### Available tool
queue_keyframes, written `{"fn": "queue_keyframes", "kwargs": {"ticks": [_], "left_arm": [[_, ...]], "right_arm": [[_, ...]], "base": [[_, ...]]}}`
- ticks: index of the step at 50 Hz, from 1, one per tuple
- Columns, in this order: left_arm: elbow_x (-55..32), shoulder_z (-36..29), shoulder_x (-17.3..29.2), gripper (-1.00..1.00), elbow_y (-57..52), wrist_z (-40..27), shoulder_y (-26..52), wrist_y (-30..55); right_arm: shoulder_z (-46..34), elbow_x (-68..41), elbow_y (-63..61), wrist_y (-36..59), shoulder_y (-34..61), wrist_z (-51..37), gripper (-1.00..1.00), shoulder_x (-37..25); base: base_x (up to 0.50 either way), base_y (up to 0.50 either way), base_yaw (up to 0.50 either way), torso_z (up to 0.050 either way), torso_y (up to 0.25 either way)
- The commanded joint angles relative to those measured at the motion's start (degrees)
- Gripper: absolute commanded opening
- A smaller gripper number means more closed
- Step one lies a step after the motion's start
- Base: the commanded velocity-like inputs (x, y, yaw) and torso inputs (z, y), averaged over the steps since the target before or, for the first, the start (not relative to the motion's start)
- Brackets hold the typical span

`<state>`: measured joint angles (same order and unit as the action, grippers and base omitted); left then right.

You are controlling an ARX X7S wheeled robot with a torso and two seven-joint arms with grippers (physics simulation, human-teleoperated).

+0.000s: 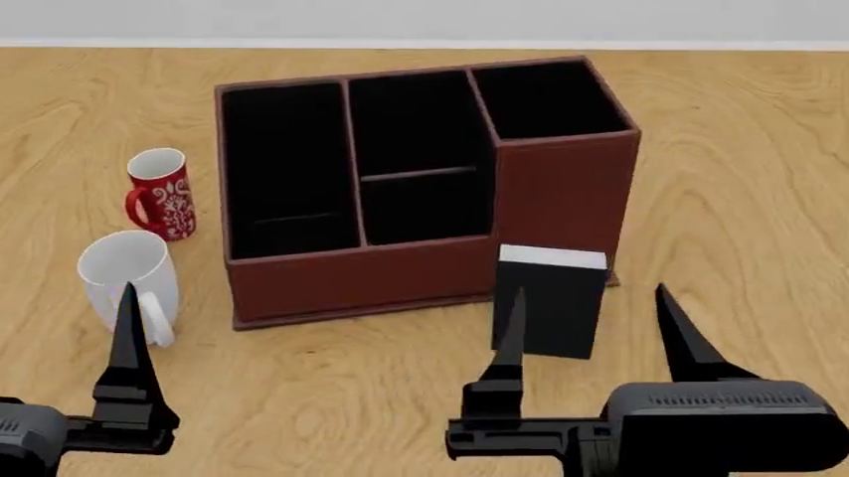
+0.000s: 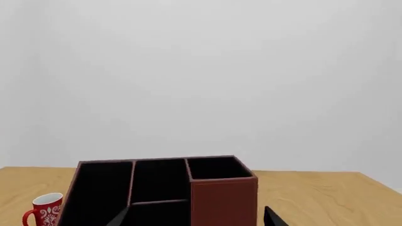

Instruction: Pick up the book and place it in the right compartment of the caddy.

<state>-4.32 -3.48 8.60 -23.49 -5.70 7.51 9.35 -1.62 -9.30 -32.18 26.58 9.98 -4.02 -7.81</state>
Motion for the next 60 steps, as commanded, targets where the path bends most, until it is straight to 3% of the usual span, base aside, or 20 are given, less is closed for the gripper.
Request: {"fn": "queue_keyframes", "kwargs": {"ticks": [1,18,34,60], "left_arm": [[-0.5,0.2,0.9,1.00,-1.5,-0.8,0.1,0.7],[1.5,-0.5,1.2,1.00,-1.9,-3.3,-0.6,-1.5],[3.0,-0.8,1.8,1.00,-2.8,-5.6,0.1,0.2],[2.5,-0.3,2.8,1.00,-2.9,-7.3,0.6,0.6]], "right_arm": [[1.3,-1.9,-2.1,1.5,-0.1,-0.6,1.00,-0.8],[1.4,-3.5,-2.9,0.5,-0.8,-0.8,1.00,-1.6],[0.2,-4.1,-3.0,2.7,-0.5,-1.2,1.00,-2.7],[-2.4,-3.9,-2.9,3.2,0.0,-1.3,1.00,-4.5]], "base": [[0.00,-0.50,0.00,0.050,0.000],[0.00,-0.50,0.00,0.050,0.000],[0.06,-0.50,0.00,0.000,0.000],[0.35,-0.38,0.00,0.000,0.000]]}}
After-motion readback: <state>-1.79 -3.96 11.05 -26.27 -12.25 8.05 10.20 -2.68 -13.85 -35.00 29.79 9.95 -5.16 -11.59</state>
